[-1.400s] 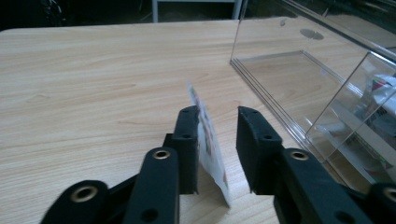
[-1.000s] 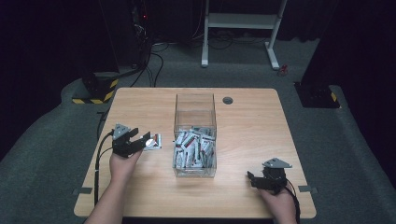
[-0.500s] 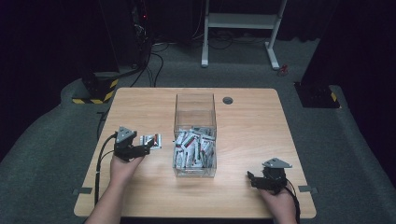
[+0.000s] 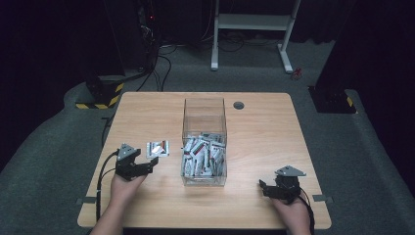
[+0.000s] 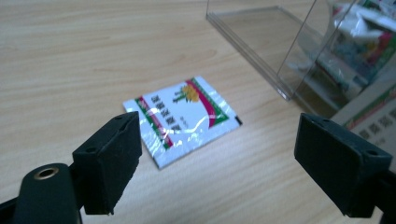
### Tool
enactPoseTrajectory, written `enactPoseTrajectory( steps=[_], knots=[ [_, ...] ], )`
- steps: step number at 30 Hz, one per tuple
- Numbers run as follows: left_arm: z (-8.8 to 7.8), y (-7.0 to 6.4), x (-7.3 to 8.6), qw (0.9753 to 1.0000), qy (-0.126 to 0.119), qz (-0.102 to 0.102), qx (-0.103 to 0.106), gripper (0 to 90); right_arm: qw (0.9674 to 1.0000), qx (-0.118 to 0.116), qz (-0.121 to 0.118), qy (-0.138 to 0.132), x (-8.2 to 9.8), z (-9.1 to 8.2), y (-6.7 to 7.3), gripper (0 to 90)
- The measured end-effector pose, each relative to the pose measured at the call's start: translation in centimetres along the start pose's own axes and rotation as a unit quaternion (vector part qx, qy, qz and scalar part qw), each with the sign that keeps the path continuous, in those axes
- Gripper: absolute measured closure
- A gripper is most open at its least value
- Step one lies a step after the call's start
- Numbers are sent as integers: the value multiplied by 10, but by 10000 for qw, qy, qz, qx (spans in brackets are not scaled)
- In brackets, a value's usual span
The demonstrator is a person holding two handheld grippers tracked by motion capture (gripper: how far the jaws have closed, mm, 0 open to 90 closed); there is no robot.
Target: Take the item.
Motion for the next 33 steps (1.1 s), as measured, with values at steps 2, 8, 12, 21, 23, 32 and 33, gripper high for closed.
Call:
enactPoseTrajectory(
  steps=[2, 8, 12, 21, 23, 32, 33],
  knots=[
    [-2, 2, 9, 9999, 90, 47, -32, 153, 10000, 1, 2, -1, 0, 0, 0, 147],
    [-6, 3, 36, 9984, 529, 211, -26, 153, 10000, 3, 5, 0, 0, 0, 0, 148],
    [-10, 3, 53, 9963, 783, 355, -63, 149, 10000, 7, 12, 1, 0, 0, 0, 148],
    [-10, 1, 70, 9940, 957, 435, -293, 90, 10000, 20, 35, 7, 0, 0, 0, 139],
    [-10, 1, 71, 9934, 982, 463, -356, 81, 10000, 15, 41, 12, 0, 0, 0, 137],
    [-10, 1, 71, 9932, 1010, 487, -323, 79, 10000, 14, 65, 31, 0, 1, 1, 120],
    [-10, 1, 71, 9932, 1006, 493, -320, 78, 10000, 17, 74, 36, 0, 1, 1, 116]
  ],
)
Point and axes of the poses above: each handheld gripper's, and its own axes: z roughly forward along the jaws, x roughly out of its underside, y roughly to its left, the point moved 10 cm from there along z, roughly forward along the jaws, and after that the axes turned 7 degrees about y, right-handed, at the moved point
